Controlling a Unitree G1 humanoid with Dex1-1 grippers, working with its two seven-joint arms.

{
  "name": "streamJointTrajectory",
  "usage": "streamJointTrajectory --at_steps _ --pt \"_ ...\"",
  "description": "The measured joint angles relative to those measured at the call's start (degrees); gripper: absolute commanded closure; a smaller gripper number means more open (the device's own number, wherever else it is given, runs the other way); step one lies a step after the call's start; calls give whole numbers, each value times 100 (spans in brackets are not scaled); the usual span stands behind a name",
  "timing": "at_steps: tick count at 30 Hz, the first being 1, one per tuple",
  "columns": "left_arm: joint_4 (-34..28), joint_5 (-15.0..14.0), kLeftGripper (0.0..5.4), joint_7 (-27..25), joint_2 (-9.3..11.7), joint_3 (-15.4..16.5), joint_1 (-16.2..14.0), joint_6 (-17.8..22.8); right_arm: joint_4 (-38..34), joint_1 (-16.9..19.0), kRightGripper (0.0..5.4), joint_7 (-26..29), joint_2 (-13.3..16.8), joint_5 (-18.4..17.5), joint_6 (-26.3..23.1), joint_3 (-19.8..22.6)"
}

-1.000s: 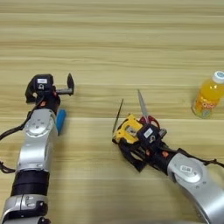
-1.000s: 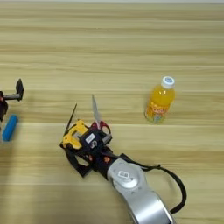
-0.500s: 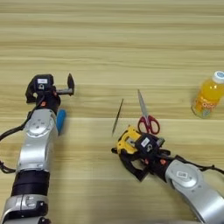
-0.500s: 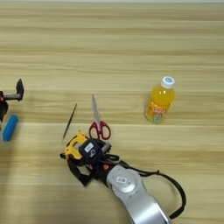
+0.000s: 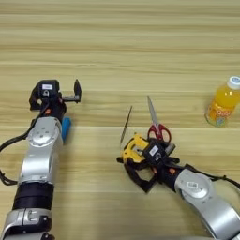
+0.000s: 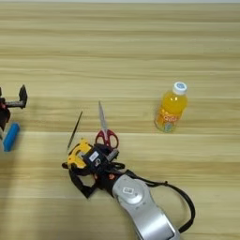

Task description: Move the objects on the table

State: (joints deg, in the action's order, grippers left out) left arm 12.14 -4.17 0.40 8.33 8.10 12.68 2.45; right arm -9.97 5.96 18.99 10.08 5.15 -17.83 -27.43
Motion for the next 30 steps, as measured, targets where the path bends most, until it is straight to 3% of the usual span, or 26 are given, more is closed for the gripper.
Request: streamJointTrajectory --at_steps 12,18,24,30 --pt "178 -56 0 -356 11 -51 11 -370 -639 62 5 241 -76 -490 584 266" --pt "287 65 0 -381 12 -157 33 -689 -820 2 5 62 -195 -781 867 864" --pt "377 205 0 -364 -20 -281 37 -868 -521 -372 5 -296 -350 -926 993 1576" --pt "597 379 0 -299 -30 -369 44 -1071 398 -810 5 -599 -393 -908 1121 2072"
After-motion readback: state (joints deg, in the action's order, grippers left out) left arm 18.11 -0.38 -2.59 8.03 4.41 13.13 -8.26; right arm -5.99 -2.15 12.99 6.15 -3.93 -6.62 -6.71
